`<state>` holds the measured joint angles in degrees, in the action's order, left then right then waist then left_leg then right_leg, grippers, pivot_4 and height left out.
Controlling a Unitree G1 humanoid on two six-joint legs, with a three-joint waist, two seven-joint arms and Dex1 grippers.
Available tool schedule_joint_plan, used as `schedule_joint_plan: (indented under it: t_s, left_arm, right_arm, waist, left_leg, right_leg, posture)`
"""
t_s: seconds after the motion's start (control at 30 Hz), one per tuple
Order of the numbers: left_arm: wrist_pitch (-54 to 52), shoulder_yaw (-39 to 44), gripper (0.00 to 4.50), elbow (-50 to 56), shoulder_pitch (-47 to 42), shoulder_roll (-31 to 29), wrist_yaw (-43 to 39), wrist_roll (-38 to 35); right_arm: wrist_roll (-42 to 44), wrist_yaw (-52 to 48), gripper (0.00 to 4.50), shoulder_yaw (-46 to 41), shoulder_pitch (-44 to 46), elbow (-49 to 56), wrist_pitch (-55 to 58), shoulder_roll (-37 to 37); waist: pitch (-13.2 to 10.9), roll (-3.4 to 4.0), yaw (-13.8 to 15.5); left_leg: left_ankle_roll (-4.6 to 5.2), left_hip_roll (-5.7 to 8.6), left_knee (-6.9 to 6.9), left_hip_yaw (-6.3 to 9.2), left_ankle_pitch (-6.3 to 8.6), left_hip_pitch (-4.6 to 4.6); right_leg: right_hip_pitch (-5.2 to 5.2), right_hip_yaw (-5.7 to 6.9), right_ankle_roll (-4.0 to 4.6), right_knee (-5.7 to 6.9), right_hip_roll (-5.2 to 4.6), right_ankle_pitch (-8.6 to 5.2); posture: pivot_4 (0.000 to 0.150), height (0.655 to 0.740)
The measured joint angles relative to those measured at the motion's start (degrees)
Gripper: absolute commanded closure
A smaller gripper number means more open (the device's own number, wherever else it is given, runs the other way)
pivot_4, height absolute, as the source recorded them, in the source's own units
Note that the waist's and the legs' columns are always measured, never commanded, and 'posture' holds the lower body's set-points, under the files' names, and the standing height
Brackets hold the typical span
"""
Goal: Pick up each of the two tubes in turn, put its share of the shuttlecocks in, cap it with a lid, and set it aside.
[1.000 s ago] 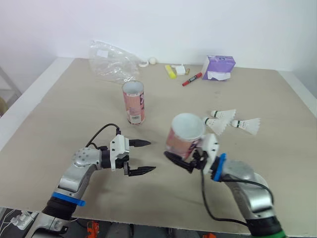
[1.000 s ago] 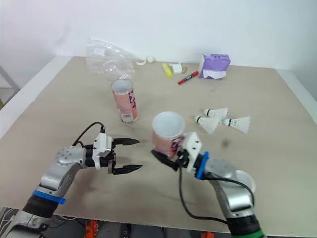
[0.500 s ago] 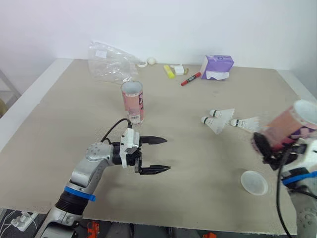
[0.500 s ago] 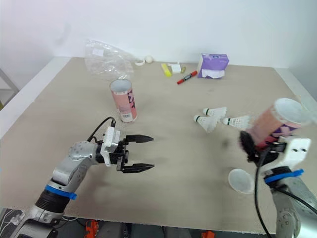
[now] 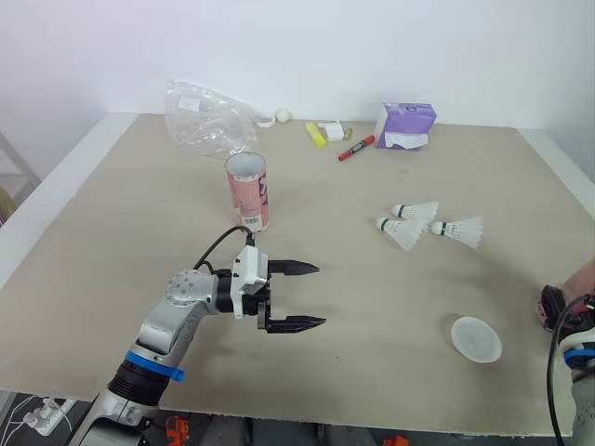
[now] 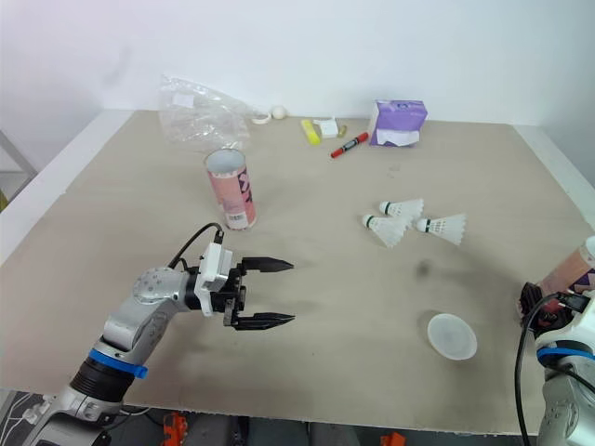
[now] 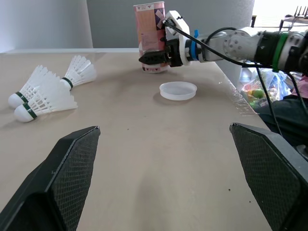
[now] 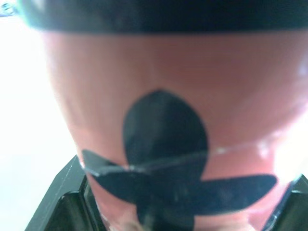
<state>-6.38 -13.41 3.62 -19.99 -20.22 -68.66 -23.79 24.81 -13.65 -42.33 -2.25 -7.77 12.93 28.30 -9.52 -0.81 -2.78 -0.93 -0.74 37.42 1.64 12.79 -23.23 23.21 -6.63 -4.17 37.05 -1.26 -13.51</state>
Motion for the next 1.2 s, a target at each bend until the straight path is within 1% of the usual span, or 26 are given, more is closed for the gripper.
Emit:
schedule_joint_plan:
  t_s: [0.17, 0.27, 0.3, 0.43, 0.6, 0.8, 0.97, 1.1, 1.2]
  left_arm:
    - [0.2, 0.0, 0.00, 0.0, 0.0, 0.0, 0.7, 0.2]
    - [0.2, 0.0, 0.00, 0.0, 0.0, -0.1, 0.8, 0.2]
    - [0.2, 0.0, 0.00, 0.0, 0.0, -0.1, 0.8, 0.2]
    - [0.2, 0.0, 0.00, 0.0, 0.0, -0.4, 0.8, 0.3]
    - [0.2, 0.0, 0.00, -0.1, 0.1, -0.6, 0.7, 0.3]
    - [0.3, -0.2, 0.00, -1.1, -0.3, -0.3, 0.6, 0.4]
    - [1.0, -0.3, 0.00, -3.1, -1.2, 0.2, 0.2, 1.0]
    - [1.1, -0.2, 0.00, -4.2, -1.4, 0.2, 0.3, 1.4]
    - [1.1, -0.2, 0.00, -4.8, -1.4, 0.2, 0.3, 1.4]
  right_arm:
    - [-0.4, 0.1, 1.08, 0.1, 0.1, -0.4, -0.5, 0.1]
    - [-0.3, -0.2, 0.08, 0.2, -0.5, -0.1, -0.3, 0.1]
    - [-0.3, -0.2, 0.03, 0.5, -1.1, -0.1, 0.0, 0.1]
    - [-0.3, -0.9, 0.03, 1.5, -4.1, 1.0, 0.4, -0.6]
    - [-0.1, -0.6, 0.03, 1.6, -8.5, 7.0, 1.5, -1.9]
    - [1.5, 0.6, 0.03, 1.3, -11.6, 12.9, 3.9, -3.2]
    - [4.1, 1.3, 0.03, -0.1, -17.0, 20.6, 6.5, -4.6]
    - [6.6, -1.4, 0.03, -2.0, -23.2, 26.4, 8.1, -4.5]
    - [8.9, -3.7, 0.03, -4.3, -26.8, 28.5, 9.4, -3.7]
  waist:
    - [0.0, 0.00, 0.0]
    - [0.0, 0.00, 0.0]
    - [0.0, 0.00, 0.0]
    - [0.0, 0.06, 0.0]
    - [0.0, 0.06, 0.0]
    - [0.0, 0.07, 0.0]
    - [0.0, 0.07, 0.1]
    - [0.0, 0.07, 0.1]
    - [0.0, 0.04, 0.1]
  left_leg:
    - [0.00, 0.01, 0.00, 0.00, 0.00, -0.03]
    - [0.00, 0.00, 0.00, 0.02, 0.00, -0.02]
    - [0.00, 0.00, -0.01, 0.02, 0.00, -0.02]
    - [0.00, 0.00, -0.03, 0.00, 0.00, -0.02]
    - [0.00, -0.01, -0.03, 0.01, 0.00, -0.02]
    - [0.00, -0.01, -0.03, 0.00, 0.00, -0.01]
    - [-0.02, -0.01, -0.06, 0.04, 0.01, -0.05]
    - [-0.03, -0.01, -0.08, 0.04, 0.02, -0.06]
    - [-0.03, -0.02, -0.07, 0.03, 0.03, -0.06]
  right_leg:
    - [0.00, -0.02, -0.02, -0.01, -0.01, -0.02]
    - [0.00, -0.01, -0.02, -0.01, 0.01, -0.02]
    - [0.00, -0.01, -0.01, -0.01, 0.01, -0.02]
    - [0.01, -0.03, -0.01, -0.01, 0.00, -0.04]
    - [0.02, -0.03, 0.00, -0.01, 0.00, -0.04]
    - [0.04, -0.02, 0.01, -0.01, 0.00, -0.04]
    - [0.05, 0.00, 0.01, -0.01, 0.00, -0.11]
    - [0.06, 0.00, 0.00, -0.01, -0.02, -0.15]
    - [0.06, 0.00, 0.00, -0.01, -0.04, -0.15]
  posture:
    - [0.150, 0.7400]
    - [0.150, 0.7400]
    - [0.150, 0.7400]
    - [0.150, 0.7400]
    - [0.150, 0.7400]
    - [0.150, 0.7400]
    - [0.150, 0.7400]
    - [0.150, 0.7400]
    - [0.150, 0.7400]
